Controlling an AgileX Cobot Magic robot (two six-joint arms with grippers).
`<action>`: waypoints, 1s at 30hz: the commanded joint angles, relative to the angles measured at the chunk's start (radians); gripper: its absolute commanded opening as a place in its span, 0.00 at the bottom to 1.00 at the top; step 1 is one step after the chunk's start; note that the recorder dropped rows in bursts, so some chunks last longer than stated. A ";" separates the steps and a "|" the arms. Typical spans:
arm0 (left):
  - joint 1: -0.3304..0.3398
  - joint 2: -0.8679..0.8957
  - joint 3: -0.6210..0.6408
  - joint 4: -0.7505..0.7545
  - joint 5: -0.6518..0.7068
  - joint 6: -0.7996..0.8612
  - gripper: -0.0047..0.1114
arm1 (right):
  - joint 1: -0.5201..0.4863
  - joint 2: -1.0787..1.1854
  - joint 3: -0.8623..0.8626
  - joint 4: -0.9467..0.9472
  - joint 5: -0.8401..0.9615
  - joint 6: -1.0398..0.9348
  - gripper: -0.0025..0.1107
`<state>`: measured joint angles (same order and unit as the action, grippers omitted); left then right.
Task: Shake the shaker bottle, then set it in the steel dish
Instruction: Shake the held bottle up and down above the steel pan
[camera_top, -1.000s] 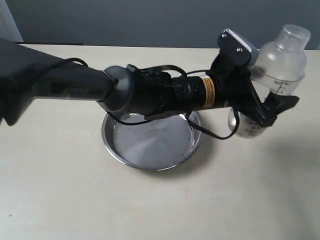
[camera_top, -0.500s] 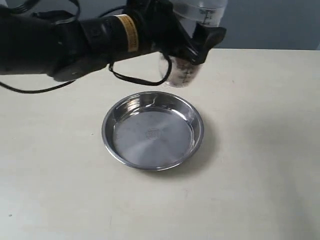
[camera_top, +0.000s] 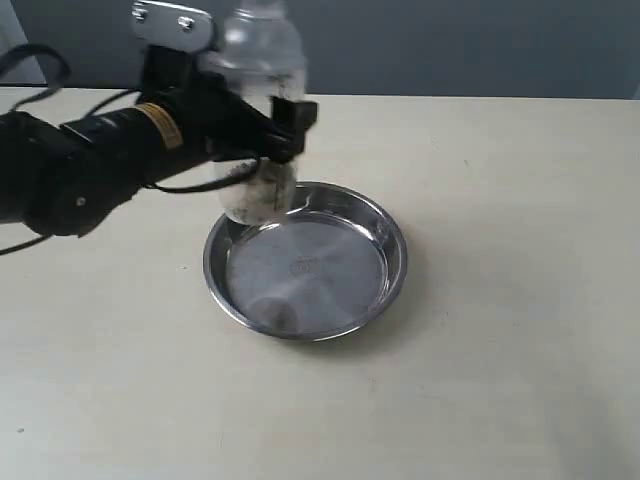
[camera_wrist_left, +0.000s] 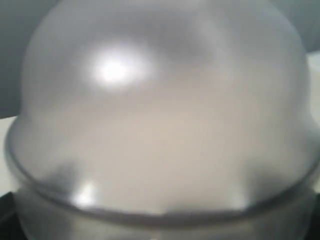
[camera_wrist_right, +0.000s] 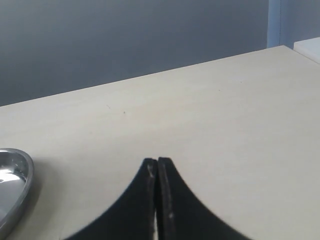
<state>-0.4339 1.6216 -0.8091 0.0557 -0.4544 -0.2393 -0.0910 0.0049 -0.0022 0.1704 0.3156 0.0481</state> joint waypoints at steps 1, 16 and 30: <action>-0.090 -0.047 0.000 0.467 -0.051 -0.192 0.04 | -0.001 -0.005 0.002 -0.001 -0.009 0.000 0.02; -0.123 -0.047 0.002 0.623 0.003 -0.218 0.04 | 0.001 -0.005 0.002 -0.001 -0.009 0.000 0.02; -0.099 -0.109 0.021 0.555 0.029 -0.167 0.04 | 0.001 -0.005 0.002 -0.003 -0.009 0.000 0.02</action>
<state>-0.4610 1.5372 -0.7839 0.1837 -0.4186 -0.2862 -0.0910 0.0049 -0.0022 0.1704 0.3156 0.0481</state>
